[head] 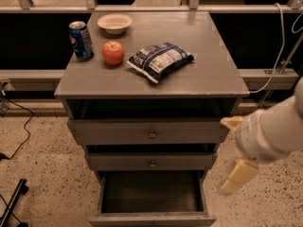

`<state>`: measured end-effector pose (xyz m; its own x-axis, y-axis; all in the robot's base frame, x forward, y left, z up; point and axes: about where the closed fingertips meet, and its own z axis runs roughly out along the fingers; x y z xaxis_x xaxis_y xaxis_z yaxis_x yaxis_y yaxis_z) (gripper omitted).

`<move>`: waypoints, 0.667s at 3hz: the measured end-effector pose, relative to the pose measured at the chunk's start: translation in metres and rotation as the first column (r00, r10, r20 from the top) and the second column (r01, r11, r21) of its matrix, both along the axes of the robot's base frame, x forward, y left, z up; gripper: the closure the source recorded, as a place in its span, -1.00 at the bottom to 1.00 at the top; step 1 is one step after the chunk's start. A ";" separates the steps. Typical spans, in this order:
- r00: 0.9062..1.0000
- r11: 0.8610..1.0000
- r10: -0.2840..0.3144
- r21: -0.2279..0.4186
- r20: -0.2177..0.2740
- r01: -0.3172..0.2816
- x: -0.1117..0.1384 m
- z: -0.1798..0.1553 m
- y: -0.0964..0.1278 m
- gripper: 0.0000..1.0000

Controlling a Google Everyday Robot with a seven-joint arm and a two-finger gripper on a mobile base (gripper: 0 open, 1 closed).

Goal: Close bottom drawer

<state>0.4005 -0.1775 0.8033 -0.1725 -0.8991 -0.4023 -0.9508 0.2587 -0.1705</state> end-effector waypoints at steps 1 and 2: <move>0.998 0.998 -0.014 0.057 -0.069 0.018 -0.020 -0.096 0.001 -1.00; 0.997 0.998 -0.026 0.061 -0.074 0.031 -0.022 -0.113 0.001 -1.00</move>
Offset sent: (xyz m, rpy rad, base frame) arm -0.0161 0.0013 -0.0798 0.0498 0.0563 -0.0135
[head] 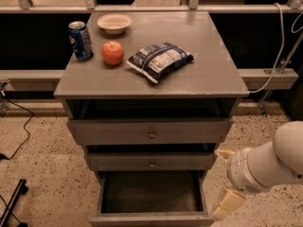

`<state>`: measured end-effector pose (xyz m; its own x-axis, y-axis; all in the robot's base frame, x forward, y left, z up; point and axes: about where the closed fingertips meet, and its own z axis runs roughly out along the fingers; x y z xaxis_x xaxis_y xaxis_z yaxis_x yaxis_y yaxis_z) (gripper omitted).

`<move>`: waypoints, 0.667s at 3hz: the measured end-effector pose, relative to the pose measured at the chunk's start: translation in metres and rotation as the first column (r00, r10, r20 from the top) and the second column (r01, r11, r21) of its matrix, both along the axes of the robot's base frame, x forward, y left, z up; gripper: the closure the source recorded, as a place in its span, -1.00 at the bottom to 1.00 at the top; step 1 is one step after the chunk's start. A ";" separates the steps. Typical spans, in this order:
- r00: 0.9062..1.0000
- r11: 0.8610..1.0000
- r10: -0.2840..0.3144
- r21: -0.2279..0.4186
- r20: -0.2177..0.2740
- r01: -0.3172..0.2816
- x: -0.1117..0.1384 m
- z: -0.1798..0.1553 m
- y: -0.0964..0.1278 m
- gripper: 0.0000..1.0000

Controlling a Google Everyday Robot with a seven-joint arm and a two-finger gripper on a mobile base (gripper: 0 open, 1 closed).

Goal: Close bottom drawer

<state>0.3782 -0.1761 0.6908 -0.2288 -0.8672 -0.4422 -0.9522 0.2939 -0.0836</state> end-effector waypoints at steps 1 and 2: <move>0.999 0.999 0.028 -0.029 -0.043 -0.029 0.000 -0.010 0.002 -1.00; 0.998 0.997 0.034 0.064 -0.052 -0.031 0.003 -0.050 0.010 -1.00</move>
Offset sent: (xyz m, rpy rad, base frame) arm 0.0261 0.0142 -0.1551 0.3038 -0.0144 0.1432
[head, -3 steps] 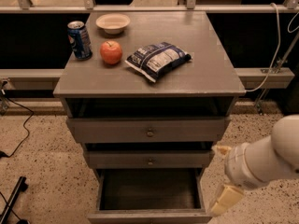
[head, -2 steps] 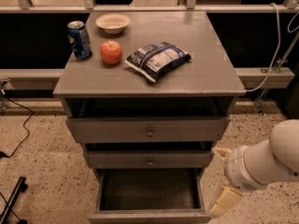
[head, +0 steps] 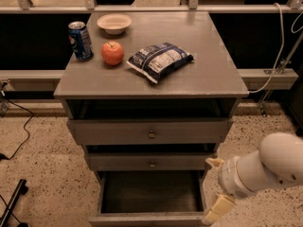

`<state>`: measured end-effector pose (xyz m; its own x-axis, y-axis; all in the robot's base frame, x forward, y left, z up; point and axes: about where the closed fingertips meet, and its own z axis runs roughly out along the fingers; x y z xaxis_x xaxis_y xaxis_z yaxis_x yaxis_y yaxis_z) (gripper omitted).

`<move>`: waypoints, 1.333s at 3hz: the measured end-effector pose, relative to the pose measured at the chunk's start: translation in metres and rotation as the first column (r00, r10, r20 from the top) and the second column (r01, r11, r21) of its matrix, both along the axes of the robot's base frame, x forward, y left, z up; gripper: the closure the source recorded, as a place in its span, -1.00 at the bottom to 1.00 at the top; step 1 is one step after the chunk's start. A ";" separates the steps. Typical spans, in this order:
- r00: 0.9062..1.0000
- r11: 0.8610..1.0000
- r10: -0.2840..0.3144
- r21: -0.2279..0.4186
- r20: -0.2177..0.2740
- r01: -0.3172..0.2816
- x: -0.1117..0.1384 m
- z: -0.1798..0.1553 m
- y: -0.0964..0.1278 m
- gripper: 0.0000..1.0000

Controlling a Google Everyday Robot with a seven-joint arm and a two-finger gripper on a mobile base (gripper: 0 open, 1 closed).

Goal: Close bottom drawer

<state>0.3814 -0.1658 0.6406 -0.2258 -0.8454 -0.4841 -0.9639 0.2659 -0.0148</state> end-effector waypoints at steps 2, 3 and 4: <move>0.971 0.941 -0.114 0.336 0.210 0.038 0.008 -0.096 0.000 -1.00; 0.973 0.927 -0.086 0.376 0.214 -0.001 -0.003 -0.125 0.010 -1.00; 0.982 0.912 -0.045 0.410 0.184 -0.035 0.008 -0.162 0.021 -1.00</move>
Offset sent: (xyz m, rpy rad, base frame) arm -0.0052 -0.0033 -0.1594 0.5015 -0.3821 -0.0090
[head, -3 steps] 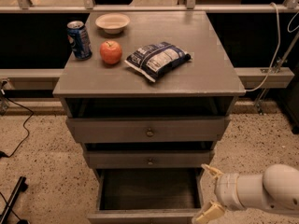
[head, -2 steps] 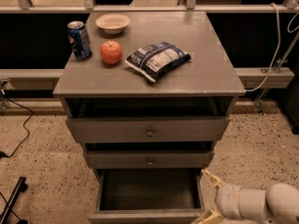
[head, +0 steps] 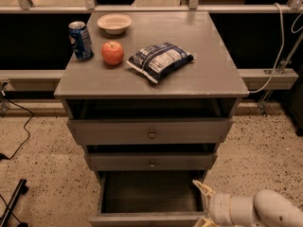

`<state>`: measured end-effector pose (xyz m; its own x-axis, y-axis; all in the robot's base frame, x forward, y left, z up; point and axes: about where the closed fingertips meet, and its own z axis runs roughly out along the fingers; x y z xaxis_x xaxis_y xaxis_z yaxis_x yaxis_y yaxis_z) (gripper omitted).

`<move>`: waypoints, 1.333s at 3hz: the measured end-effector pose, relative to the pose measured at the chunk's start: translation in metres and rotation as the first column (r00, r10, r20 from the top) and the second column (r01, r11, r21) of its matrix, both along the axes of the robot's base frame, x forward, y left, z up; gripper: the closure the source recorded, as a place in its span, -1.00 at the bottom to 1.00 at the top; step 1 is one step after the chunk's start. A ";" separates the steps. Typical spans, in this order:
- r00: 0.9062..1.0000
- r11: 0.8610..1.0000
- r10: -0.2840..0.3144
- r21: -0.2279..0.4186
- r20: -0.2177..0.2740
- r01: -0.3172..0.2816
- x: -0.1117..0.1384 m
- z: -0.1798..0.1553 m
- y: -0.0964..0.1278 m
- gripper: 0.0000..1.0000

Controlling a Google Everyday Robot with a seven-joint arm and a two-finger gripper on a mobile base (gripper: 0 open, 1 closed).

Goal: Close bottom drawer

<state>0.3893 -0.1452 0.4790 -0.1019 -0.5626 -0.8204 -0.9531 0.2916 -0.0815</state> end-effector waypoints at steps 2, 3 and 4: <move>0.998 1.000 -0.007 -0.029 0.064 0.009 -0.001 -0.107 0.016 -1.00; 0.995 0.999 0.014 -0.051 0.101 -0.009 -0.007 -0.148 0.017 -1.00; 0.991 0.997 0.058 -0.053 0.118 -0.052 -0.017 -0.180 0.021 -1.00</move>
Offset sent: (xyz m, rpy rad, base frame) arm -0.0059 0.0167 -0.1750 -0.1072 -0.1250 -0.0196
